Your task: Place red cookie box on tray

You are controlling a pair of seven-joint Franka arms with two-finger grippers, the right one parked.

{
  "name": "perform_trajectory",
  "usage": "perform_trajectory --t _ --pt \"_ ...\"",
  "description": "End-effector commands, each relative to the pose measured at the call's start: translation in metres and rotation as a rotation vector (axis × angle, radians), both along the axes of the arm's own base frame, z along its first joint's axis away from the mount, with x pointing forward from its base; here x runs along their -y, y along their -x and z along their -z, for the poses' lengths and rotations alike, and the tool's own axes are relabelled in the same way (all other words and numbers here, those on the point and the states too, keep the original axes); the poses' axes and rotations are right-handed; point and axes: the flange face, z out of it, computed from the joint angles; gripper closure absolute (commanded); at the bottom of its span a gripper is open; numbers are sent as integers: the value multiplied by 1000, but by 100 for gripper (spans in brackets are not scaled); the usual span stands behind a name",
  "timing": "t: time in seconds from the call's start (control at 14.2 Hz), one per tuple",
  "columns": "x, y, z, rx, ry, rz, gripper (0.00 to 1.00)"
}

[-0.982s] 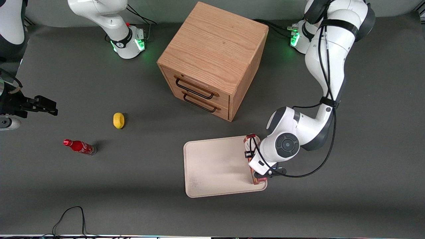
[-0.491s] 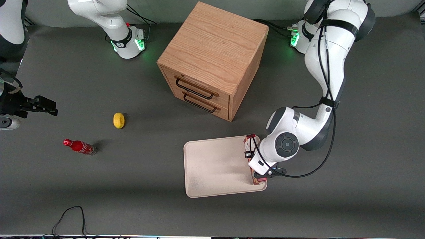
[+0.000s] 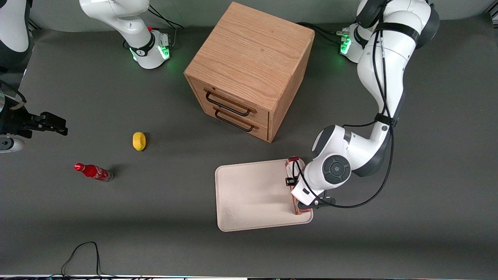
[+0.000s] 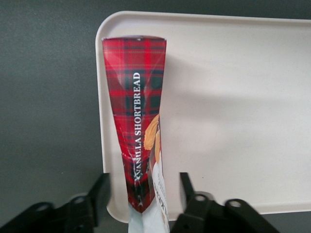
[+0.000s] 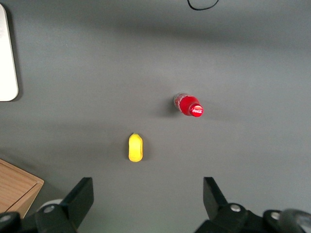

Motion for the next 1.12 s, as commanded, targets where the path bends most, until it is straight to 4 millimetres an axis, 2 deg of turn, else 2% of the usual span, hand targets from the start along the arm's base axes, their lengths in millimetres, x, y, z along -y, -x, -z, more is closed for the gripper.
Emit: perform_trajectory --t 0.0,0.35,0.49,0.63,0.77,0.84,0.98,1.05 --pt "1 1 -6 14 -4 2 0" --pt "-1 -1 -14 24 -3 4 0" --pt "-16 -6 -26 24 -7 -5 0" --pt "-44 -6 -58 -19 -8 32 0" --pt "-88 3 -112 -74 -36 11 0" --pt "-108 14 -139 -83 -51 27 0" --pt "-166 32 -177 -109 -76 82 0" --pt "-195 39 -189 -123 -86 110 0"
